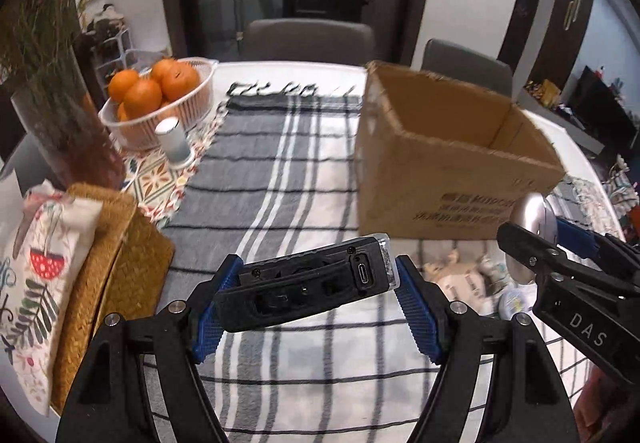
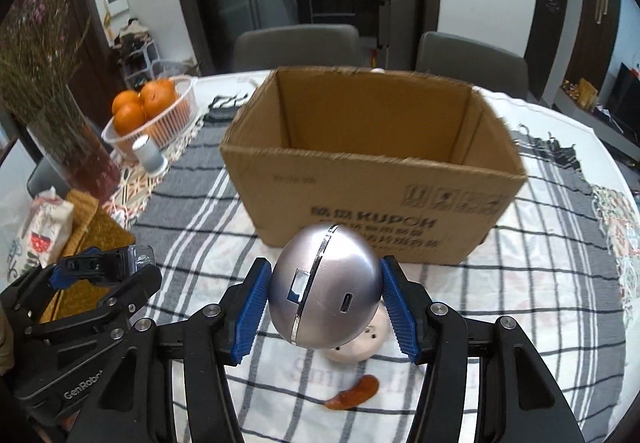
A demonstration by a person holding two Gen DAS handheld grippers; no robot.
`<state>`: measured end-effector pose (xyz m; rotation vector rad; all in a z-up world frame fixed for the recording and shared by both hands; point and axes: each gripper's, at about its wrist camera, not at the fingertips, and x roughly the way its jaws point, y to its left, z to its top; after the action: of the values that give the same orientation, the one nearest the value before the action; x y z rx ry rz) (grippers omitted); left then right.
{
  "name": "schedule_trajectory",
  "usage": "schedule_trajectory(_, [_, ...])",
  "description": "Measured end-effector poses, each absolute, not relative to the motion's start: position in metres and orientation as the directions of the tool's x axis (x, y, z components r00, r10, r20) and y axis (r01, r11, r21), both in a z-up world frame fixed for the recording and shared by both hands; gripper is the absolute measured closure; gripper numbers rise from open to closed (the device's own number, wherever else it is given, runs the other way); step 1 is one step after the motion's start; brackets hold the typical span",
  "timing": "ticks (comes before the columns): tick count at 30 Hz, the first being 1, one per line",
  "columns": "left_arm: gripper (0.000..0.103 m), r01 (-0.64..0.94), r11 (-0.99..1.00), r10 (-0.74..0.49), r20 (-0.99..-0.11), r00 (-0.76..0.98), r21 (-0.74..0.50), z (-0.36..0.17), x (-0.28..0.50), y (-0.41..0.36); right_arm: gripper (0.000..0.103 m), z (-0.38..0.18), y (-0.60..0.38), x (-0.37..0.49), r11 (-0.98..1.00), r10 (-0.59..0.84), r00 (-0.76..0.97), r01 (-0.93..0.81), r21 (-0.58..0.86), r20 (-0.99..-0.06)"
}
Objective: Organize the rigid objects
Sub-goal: 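Lift and carry the silver egg with the right tool while the left tool carries the clip to the box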
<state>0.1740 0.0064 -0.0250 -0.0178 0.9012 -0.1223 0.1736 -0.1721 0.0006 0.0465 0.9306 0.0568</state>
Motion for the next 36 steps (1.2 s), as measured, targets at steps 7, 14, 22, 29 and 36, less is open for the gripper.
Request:
schedule_trajectory(7, [0.028, 0.154, 0.986, -0.154, -0.734, 0.662, -0.068, 0.004, 0.173, -0.01, 0.046, 0.027, -0.194, 0.165, 0.996, 0.058, 0.647, 0.011, 0.085, -0.76])
schedule_trajectory(14, [0.028, 0.207, 0.975, -0.2, -0.707, 0.678, -0.077, 0.025, 0.181, -0.029, 0.046, 0.048, -0.207, 0.166, 0.995, 0.04, 0.685, 0.036, 0.089, -0.728])
schedule_trajectory(22, [0.028, 0.263, 0.961, -0.246, -0.694, 0.677, -0.084, 0.044, 0.199, -0.05, 0.046, 0.068, -0.224, 0.177, 0.995, 0.03, 0.704, 0.047, 0.089, -0.71])
schedule_trajectory(29, [0.028, 0.291, 0.956, -0.242, -0.694, 0.678, -0.05, 0.055, 0.22, -0.066, 0.046, 0.082, -0.237, 0.192, 0.997, 0.002, 0.712, 0.057, 0.06, -0.703])
schedule_trajectory(36, [0.028, 0.324, 0.946, -0.235, -0.715, 0.659, -0.012, 0.06, 0.246, -0.082, 0.046, 0.082, -0.252, 0.22, 0.997, 0.013, 0.681, 0.049, 0.063, -0.733])
